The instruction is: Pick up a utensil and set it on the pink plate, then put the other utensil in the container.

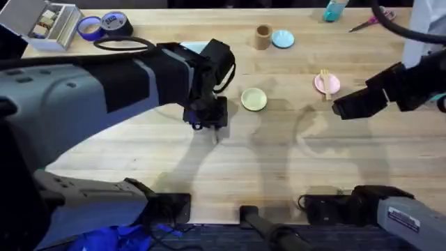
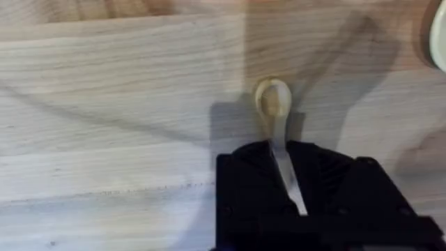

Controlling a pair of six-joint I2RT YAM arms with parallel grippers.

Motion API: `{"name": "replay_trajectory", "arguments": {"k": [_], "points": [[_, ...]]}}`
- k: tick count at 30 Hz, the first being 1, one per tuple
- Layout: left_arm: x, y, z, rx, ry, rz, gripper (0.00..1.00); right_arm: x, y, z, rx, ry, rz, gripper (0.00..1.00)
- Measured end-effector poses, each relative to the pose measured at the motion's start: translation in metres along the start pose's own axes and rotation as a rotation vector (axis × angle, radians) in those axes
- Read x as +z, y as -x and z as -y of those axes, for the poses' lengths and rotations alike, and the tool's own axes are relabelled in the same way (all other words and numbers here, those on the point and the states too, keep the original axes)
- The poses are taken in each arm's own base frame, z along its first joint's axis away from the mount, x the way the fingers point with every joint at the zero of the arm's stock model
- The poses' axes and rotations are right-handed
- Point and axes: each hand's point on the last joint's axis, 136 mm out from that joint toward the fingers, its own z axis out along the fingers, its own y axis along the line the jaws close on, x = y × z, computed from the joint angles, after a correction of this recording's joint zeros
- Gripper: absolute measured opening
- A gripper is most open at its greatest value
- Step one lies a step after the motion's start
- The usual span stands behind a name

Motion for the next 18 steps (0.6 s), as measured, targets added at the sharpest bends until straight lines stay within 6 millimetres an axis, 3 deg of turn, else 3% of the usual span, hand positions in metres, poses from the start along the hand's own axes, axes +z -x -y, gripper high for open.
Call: {"name": "replay_trajectory", "arguments": {"k": [18], "points": [[-0.0032,0.0041,0.0016,0.009,0.037,-0.046,0.116,0.0,0.0021,0.0011,-0.002,-0.005,0.008,0.997]]}}
